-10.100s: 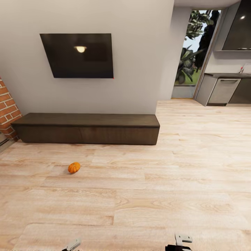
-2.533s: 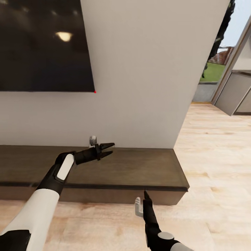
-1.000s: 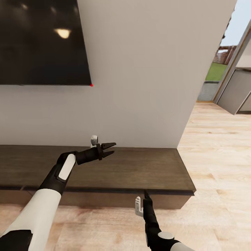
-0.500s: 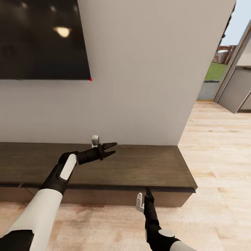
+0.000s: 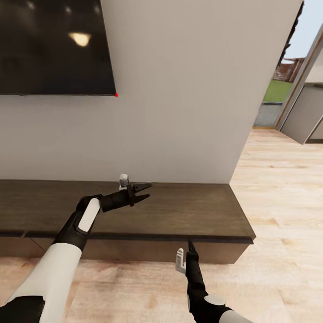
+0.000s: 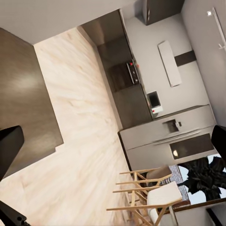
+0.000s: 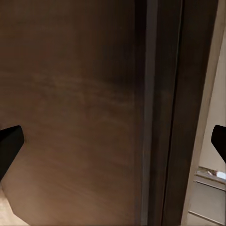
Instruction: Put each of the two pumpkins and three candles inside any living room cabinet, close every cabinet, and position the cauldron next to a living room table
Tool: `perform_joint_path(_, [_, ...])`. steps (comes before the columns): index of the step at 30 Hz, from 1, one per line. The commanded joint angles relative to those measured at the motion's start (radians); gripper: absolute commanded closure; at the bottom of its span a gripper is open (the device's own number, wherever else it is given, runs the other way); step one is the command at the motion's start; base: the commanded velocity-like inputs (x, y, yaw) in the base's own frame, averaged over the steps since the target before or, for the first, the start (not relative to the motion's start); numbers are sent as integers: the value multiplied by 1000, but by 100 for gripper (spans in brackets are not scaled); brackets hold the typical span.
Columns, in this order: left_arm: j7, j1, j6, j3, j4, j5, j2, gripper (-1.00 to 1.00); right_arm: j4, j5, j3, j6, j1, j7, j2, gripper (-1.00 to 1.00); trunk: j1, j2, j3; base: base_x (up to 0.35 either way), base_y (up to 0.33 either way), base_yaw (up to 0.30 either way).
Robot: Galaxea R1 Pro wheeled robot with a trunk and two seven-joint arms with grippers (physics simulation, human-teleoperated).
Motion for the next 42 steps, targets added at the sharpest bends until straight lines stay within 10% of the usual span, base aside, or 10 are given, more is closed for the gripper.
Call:
perform_joint_path(1, [-5,-1,4,1,0,-2,0,-100,0,8,1,9,-1,-2,0,-100,4,-8,-4,0,0,0])
perform_joint_path(21, [-7,-1,4,1,0,-2,0,-100,-5,7,-6,11,0,-50,5,-100,80,-148,-67,0,0,0])
perform_joint_path(42, [-9,-1,4,1,-1,-2,0,-100,-54,7,-78,11,-2,-125,8,-100,92,-169,-76,0,0,0])
